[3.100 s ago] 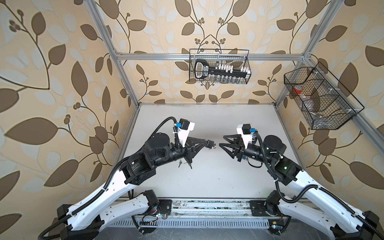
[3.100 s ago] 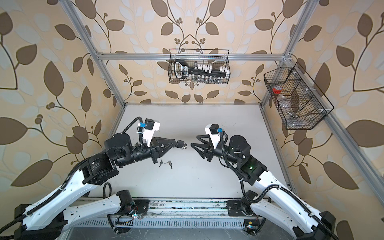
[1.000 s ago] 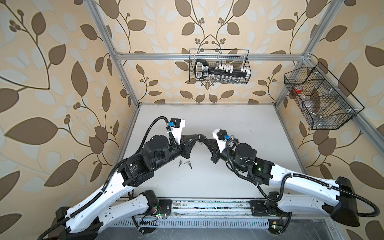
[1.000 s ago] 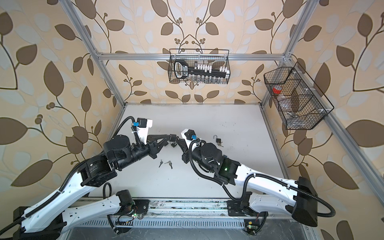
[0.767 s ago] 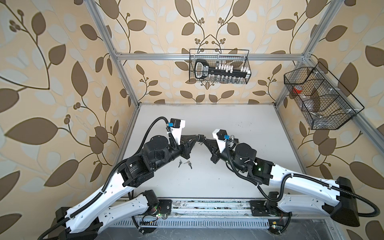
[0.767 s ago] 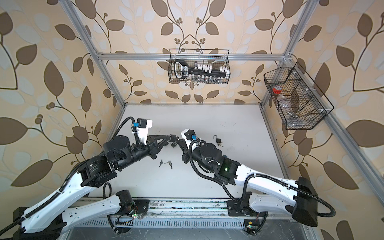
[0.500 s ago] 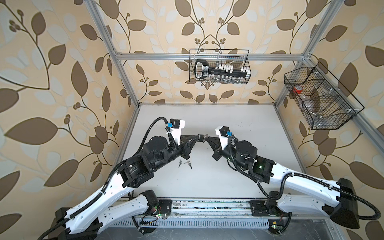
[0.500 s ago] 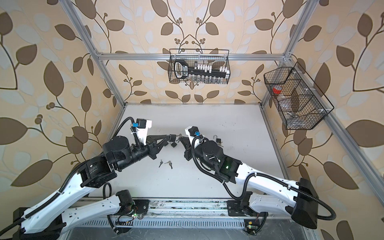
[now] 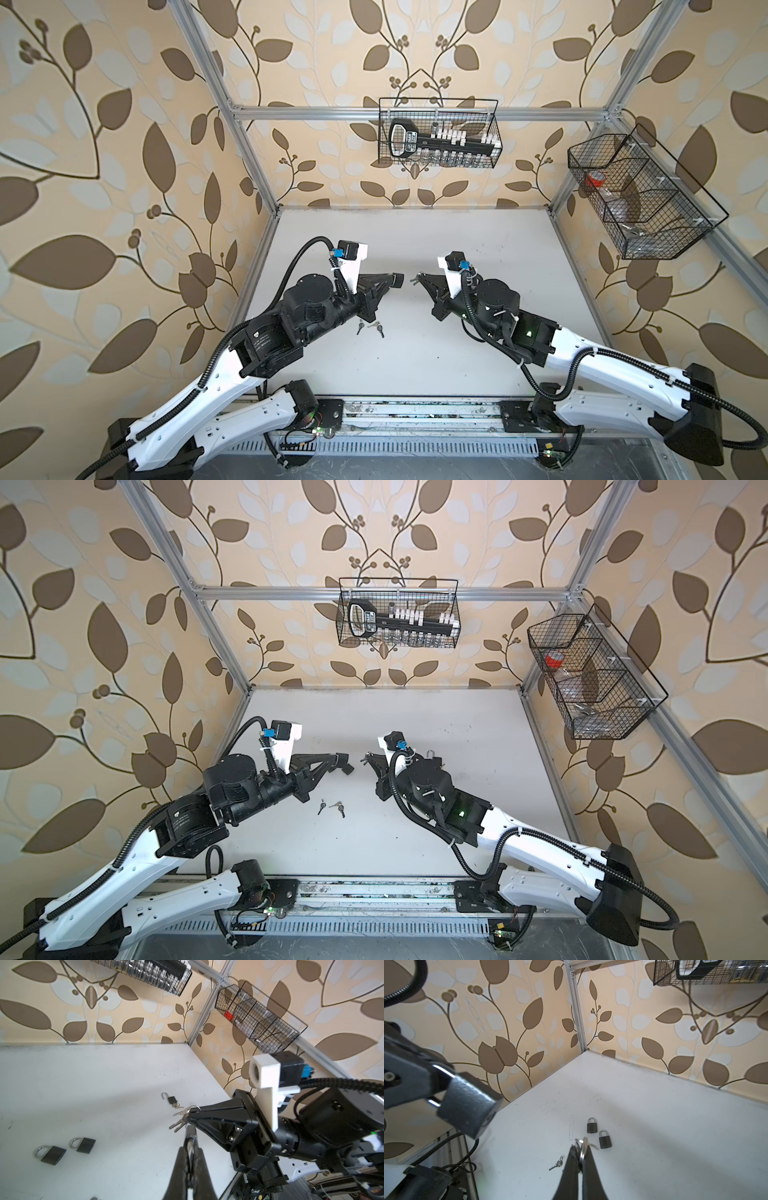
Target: Lock with the key
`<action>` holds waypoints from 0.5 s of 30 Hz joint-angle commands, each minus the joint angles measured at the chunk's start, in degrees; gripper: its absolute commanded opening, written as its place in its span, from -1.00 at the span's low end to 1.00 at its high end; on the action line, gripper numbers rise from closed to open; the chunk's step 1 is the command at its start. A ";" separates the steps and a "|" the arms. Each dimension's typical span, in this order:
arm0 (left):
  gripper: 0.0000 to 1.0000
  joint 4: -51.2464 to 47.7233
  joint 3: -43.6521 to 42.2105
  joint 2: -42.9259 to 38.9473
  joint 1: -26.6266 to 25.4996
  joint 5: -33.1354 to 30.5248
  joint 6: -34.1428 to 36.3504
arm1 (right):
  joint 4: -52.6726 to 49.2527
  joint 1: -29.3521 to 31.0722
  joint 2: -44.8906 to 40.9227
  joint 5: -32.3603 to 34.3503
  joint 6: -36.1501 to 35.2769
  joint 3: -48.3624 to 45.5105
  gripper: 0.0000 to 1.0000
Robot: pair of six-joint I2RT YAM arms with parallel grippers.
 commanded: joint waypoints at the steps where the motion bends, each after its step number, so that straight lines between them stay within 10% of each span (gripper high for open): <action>1: -1.00 -3.79 2.32 2.77 -0.17 -1.37 0.70 | -7.16 -0.13 0.85 -4.35 2.16 -2.87 -1.00; 15: -1.00 -4.78 -2.63 11.83 8.00 3.89 -8.96 | -6.87 -0.08 2.71 1.53 15.21 -10.31 -1.00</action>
